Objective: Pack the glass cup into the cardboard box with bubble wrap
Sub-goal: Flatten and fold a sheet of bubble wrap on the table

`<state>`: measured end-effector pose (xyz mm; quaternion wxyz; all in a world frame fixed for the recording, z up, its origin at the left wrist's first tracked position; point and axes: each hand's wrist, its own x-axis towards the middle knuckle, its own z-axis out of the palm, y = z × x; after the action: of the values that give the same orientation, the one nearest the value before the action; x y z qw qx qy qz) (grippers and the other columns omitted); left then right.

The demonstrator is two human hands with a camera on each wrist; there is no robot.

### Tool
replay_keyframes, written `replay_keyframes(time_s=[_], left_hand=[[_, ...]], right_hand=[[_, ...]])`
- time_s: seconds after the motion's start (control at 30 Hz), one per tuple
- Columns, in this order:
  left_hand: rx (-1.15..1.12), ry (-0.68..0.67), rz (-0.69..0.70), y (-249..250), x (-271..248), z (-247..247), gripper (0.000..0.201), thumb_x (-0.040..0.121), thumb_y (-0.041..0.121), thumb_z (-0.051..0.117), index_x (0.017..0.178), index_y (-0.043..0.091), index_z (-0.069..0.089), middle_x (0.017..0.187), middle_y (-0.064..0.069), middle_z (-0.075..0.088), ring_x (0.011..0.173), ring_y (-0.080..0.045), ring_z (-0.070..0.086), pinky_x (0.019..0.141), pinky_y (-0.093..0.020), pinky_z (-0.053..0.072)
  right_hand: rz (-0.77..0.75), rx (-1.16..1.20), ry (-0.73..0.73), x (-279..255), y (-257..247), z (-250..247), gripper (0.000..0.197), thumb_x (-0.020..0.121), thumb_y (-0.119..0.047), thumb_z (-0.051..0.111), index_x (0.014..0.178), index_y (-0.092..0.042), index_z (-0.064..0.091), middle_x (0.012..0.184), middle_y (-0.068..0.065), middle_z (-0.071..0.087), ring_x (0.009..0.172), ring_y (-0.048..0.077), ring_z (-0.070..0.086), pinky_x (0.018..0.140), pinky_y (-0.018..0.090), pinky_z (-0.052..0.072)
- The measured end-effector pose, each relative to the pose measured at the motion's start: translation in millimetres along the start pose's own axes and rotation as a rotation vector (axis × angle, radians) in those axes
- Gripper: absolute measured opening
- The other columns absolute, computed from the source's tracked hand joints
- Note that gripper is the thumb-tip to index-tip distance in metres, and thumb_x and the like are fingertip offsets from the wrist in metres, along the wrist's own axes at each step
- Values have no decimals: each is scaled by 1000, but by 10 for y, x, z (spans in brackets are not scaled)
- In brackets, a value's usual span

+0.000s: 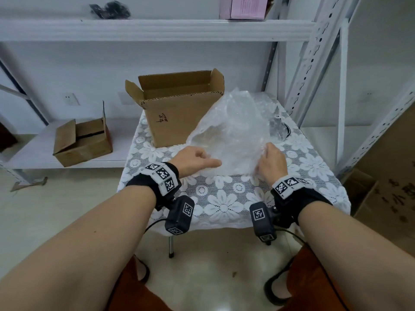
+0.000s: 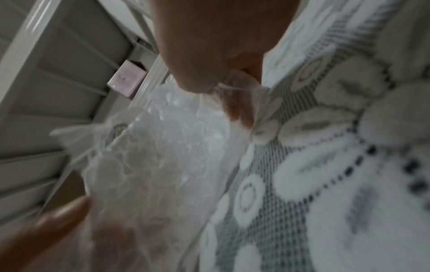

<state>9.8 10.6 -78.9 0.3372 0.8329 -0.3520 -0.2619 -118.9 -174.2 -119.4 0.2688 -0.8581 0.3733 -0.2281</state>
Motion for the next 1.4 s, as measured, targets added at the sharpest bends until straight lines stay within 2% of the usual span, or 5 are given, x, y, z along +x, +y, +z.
replay_keyframes(time_s=[0.17, 0.33, 0.6, 1.0, 1.4], left_hand=[[151, -79, -31, 41, -18, -70, 75, 72, 50, 75, 135, 20, 46, 142, 1, 44, 128, -18, 44, 101, -33, 33], [75, 46, -84, -45, 15, -58, 7, 94, 16, 54, 91, 14, 60, 89, -5, 58, 82, -21, 55, 78, -34, 48], [53, 203, -214, -194, 42, 21, 32, 94, 15, 48, 62, 13, 45, 63, -5, 55, 67, -27, 67, 54, -27, 46], [428, 617, 191, -83, 52, 192, 28, 81, 0, 63, 105, 11, 57, 105, -3, 56, 97, -18, 52, 79, -25, 43], [712, -120, -32, -129, 87, 495, 95, 72, 81, 45, 150, 38, 13, 161, 1, 1, 148, -27, -5, 115, -60, -1]], right_hand=[[76, -57, 52, 139, 90, -72, 23, 101, -12, 35, 88, -3, 52, 81, 11, 58, 77, 30, 58, 70, 40, 49], [134, -97, 90, 124, 113, -144, 35, 101, -28, 40, 75, -7, 50, 75, 9, 51, 74, 26, 48, 64, 32, 33], [155, -205, -2, 40, 188, -94, 40, 97, -32, 48, 63, -12, 41, 78, 11, 54, 78, 30, 55, 66, 33, 39], [77, -385, -59, -85, 152, -26, 26, 96, -30, 49, 90, -6, 56, 94, 13, 65, 81, 28, 58, 70, 34, 43], [-183, -467, 78, -85, 144, -15, 59, 82, 1, 58, 137, -8, 38, 134, 17, 44, 123, 32, 40, 102, 39, 35]])
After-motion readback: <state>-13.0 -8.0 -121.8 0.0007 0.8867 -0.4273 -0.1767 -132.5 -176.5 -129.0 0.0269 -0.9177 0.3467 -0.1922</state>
